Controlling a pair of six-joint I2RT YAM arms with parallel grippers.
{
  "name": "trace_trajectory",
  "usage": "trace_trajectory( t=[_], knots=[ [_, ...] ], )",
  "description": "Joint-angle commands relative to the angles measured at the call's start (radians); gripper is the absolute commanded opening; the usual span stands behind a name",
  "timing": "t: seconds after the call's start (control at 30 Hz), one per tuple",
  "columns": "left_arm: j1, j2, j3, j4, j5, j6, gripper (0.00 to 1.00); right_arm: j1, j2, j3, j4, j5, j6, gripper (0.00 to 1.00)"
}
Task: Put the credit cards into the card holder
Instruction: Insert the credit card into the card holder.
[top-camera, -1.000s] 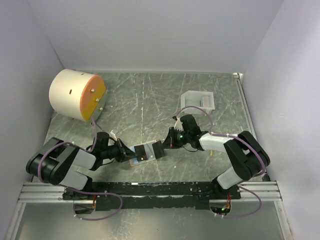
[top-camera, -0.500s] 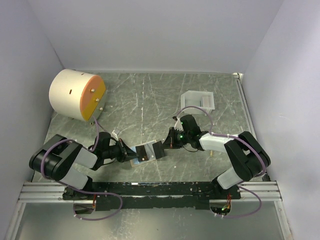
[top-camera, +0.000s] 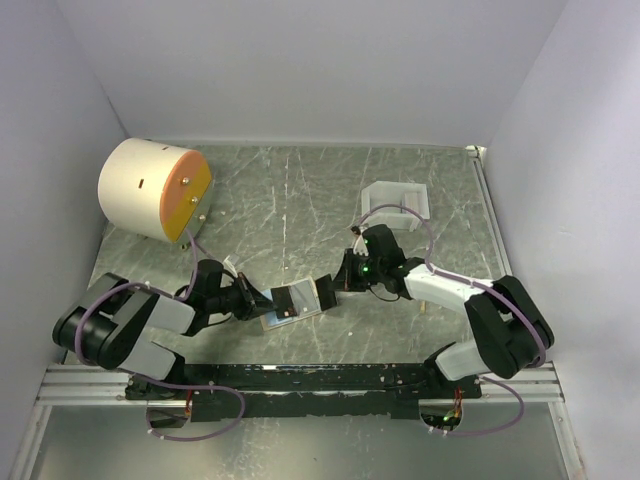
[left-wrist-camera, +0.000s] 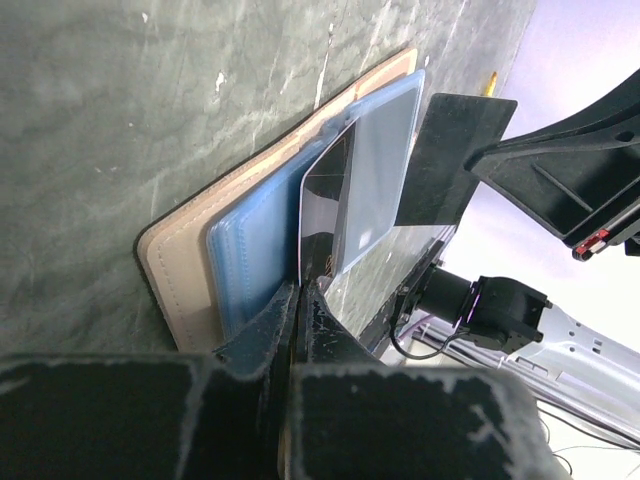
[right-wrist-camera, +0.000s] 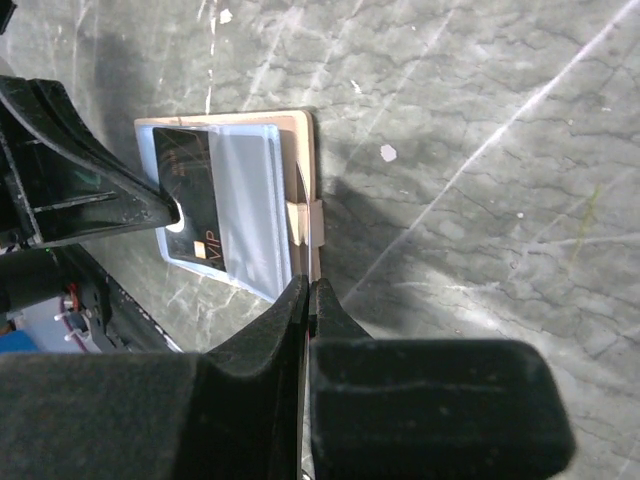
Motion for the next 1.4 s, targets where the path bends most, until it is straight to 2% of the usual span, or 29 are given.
trace_trajectory(
  t=[0.0, 0.27, 0.57, 1.0, 1.1, 1.27, 1.37],
  knots=[
    [-0.004, 0.028, -0.015, 0.046, -0.023, -0.011, 0.07, 0.002, -0.021, 0.015, -0.063, 0.081, -0.026, 0.0],
    [-0.007, 0.047, -0.028, 0.136, -0.026, -0.026, 0.07, 0.002, 0.034, -0.001, -0.049, 0.078, -0.032, 0.0],
    [-0.072, 0.051, 0.008, 0.101, -0.088, 0.005, 0.07, 0.003, 0.039, -0.027, -0.017, 0.059, -0.012, 0.0],
    [-0.087, 0.146, -0.016, 0.266, -0.087, -0.069, 0.07, 0.011, 0.042, -0.034, -0.001, 0.043, -0.007, 0.0],
    [-0.106, 0.145, 0.001, 0.245, -0.096, -0.059, 0.07, 0.018, 0.042, -0.033, 0.006, 0.036, -0.006, 0.0],
    [-0.125, 0.12, 0.018, 0.201, -0.119, -0.053, 0.11, 0.026, 0.04, -0.027, 0.006, 0.035, -0.005, 0.0],
    [-0.13, 0.071, 0.014, 0.155, -0.151, -0.047, 0.2, 0.034, 0.034, -0.028, 0.009, 0.023, 0.002, 0.0]
  ],
)
